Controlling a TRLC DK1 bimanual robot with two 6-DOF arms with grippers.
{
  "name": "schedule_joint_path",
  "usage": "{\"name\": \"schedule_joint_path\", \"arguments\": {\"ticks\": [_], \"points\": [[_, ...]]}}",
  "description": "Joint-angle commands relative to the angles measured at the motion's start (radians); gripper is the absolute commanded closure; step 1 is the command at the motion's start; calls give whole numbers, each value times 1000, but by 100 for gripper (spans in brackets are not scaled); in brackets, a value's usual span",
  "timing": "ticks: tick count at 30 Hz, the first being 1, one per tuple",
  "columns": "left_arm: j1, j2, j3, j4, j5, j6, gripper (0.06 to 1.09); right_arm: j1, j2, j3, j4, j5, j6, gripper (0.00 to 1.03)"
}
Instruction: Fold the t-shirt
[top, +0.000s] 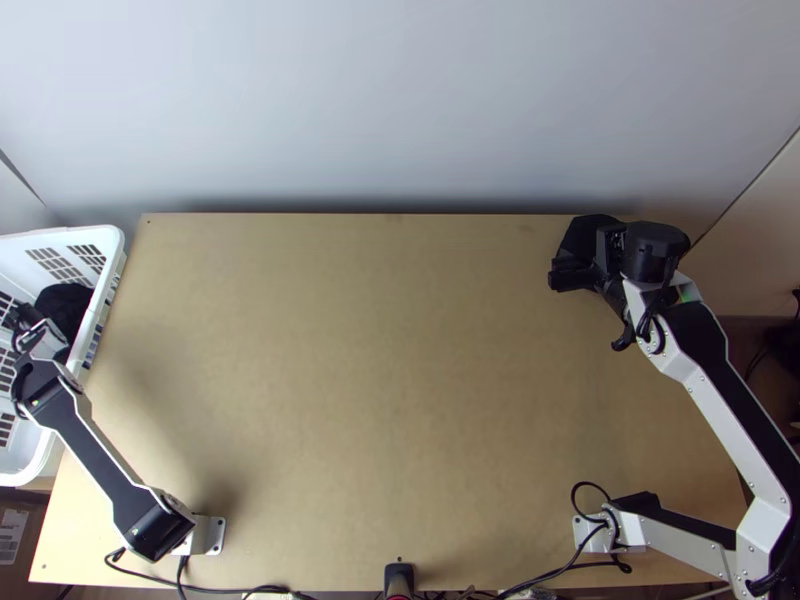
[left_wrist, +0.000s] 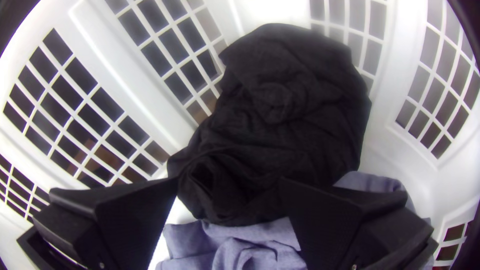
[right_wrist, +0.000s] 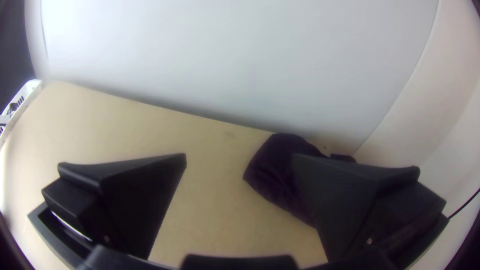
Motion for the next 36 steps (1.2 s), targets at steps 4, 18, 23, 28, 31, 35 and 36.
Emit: {"name": "schedule_joint_path", "arguments": {"ticks": [4, 18, 23, 28, 31, 35, 36], "points": [[-22, 20, 6, 36, 21, 3, 11, 2, 10, 17, -2, 4, 2, 5], [-26, 64, 6, 114, 87, 46, 105, 4, 11, 17, -2, 21, 0, 5], [-16, 78, 6, 103, 87, 43, 105, 4, 14, 20, 0, 24, 2, 5], [-3, 37, 6, 74, 87, -1, 105, 4, 22, 17, 0, 25, 4, 5], [7, 11, 4, 56, 86, -15, 105, 4, 28, 14, 3, 27, 4, 5], [20, -49, -4, 0, 87, -52, 105, 4, 34, 14, 9, 27, 4, 5], [22, -71, -16, -10, 87, -57, 105, 4, 36, 14, 11, 27, 4, 5]]}}
